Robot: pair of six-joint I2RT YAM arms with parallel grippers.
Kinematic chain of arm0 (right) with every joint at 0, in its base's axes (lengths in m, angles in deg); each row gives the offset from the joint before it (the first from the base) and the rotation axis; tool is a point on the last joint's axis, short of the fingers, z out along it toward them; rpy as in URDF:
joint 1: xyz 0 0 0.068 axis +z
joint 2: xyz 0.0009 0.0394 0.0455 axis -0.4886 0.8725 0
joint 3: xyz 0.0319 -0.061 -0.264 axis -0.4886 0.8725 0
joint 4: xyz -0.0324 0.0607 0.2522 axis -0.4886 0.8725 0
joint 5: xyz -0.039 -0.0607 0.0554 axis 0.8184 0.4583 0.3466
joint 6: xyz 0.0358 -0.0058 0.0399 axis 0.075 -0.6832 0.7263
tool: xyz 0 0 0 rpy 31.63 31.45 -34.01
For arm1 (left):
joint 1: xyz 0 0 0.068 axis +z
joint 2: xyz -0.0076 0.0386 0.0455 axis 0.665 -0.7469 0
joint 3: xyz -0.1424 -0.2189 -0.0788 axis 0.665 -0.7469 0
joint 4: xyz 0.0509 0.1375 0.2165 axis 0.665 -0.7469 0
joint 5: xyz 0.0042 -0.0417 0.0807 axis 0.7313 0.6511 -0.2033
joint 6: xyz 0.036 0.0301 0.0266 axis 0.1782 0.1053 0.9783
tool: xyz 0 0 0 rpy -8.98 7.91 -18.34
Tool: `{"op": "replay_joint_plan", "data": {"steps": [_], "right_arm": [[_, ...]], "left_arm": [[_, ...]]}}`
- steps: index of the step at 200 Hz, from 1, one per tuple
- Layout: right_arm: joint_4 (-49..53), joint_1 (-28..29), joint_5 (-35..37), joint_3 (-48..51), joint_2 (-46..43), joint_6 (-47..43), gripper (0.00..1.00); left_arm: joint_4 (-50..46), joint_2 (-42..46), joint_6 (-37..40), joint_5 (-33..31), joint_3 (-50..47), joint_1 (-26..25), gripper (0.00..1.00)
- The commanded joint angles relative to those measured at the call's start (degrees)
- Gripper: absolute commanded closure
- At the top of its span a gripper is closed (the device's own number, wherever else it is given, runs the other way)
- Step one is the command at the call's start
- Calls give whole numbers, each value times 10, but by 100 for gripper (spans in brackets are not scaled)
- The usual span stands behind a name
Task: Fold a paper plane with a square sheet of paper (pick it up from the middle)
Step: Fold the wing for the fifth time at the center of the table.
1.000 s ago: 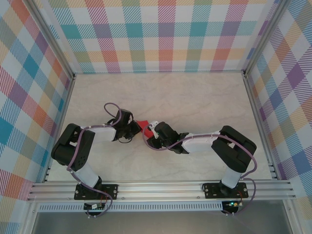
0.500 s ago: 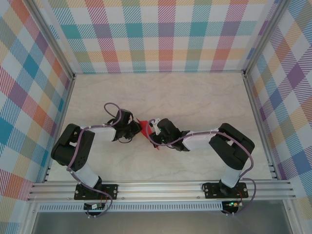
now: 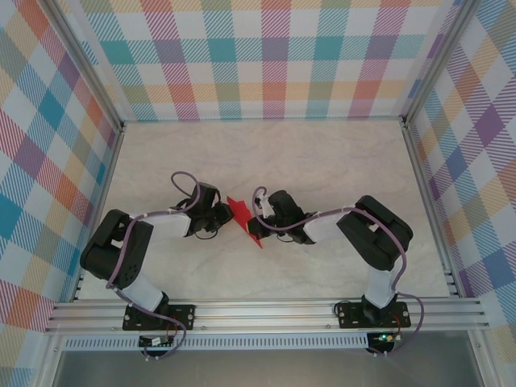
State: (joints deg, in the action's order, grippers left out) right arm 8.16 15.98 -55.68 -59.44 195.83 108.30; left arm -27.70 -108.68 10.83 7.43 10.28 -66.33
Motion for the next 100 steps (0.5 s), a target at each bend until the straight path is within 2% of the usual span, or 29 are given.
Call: {"op": "replay_joint_plan", "data": {"steps": [1, 41, 70, 100], "right_arm": [[-18, -11, -53, -5, 18, 26, 96], [-25, -26, -103, -16, 39, 41, 94], [-34, -32, -125, -19, 49, 48, 89], [-34, -37, -140, -26, 56, 53, 91]], "left_arm": [[-35, 36, 13, -23, -16, -6, 76], [-1, 68, 19, -9, -37, -5, 75], [35, 78, 27, 20, -42, -6, 75], [88, 77, 27, 63, -51, -6, 75]]}}
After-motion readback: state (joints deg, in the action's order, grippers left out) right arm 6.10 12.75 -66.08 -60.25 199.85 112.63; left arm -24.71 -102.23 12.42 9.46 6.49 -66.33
